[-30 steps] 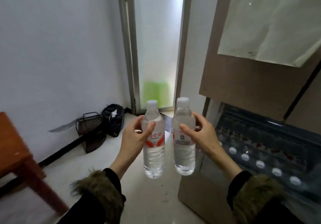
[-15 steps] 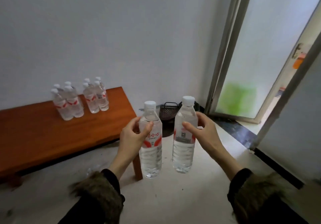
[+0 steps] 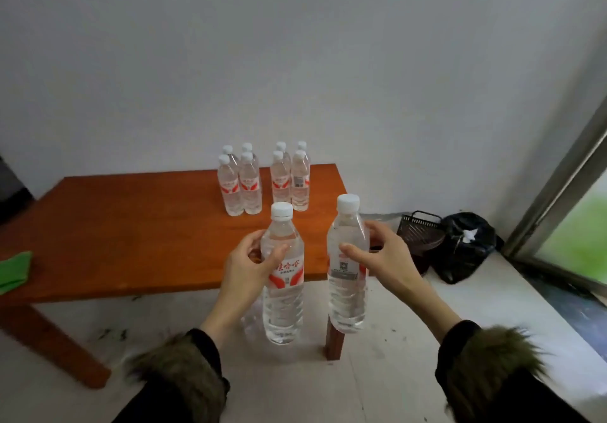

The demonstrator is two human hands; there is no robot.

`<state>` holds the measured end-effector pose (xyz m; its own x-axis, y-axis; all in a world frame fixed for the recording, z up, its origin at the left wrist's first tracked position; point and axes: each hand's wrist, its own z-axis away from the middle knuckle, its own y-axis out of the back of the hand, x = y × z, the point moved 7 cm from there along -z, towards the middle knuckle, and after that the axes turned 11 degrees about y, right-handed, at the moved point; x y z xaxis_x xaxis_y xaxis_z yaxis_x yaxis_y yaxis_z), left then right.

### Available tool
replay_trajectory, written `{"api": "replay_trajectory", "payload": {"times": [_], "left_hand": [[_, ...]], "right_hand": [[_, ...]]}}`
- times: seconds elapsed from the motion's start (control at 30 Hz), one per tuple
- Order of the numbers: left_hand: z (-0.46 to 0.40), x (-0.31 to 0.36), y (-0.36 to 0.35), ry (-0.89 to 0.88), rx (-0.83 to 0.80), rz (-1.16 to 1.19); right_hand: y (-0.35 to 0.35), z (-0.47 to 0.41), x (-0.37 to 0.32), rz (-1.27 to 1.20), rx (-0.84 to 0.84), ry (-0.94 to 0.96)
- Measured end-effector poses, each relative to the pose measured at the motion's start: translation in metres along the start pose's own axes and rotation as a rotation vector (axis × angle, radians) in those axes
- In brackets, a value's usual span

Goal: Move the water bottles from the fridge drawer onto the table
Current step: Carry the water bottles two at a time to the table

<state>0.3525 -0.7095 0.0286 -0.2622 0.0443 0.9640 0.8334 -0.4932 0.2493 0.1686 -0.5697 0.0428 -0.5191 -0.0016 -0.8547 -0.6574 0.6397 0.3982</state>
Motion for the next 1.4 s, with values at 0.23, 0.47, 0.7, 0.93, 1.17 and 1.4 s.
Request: {"api": "replay_trajectory", "payload": {"times": [0.23,0.47,0.7,0.93,1.17,1.4], "left_hand": [[-0.112,-0.008,0.032,0.065,0.093,-0.111],[-0.202,-0.026,0.06,0.17,0.164,-0.206],[-0.279,-0.054,0.085,0.236,0.129,-0.237],[-0.35,-0.078,0.093,0.23,-0.046,-0.276],[-0.394,-0.096,0.092,0.259,-0.181,-0.249],[-0.414,-0.106,0.094,0.261,-0.212,-0.201]], "right_hand": [[-0.065,-0.114,0.028,0.087,-0.165,0.049],[-0.124,-0.194,0.058,0.072,-0.286,-0.014],[-0.189,-0.256,0.093,0.049,-0.405,-0.081],[-0.249,-0.308,0.128,0.074,-0.448,-0.132],[-0.28,-0.332,0.152,0.074,-0.445,-0.179],[-0.29,-0.348,0.16,0.077,-0.412,-0.213]]}}
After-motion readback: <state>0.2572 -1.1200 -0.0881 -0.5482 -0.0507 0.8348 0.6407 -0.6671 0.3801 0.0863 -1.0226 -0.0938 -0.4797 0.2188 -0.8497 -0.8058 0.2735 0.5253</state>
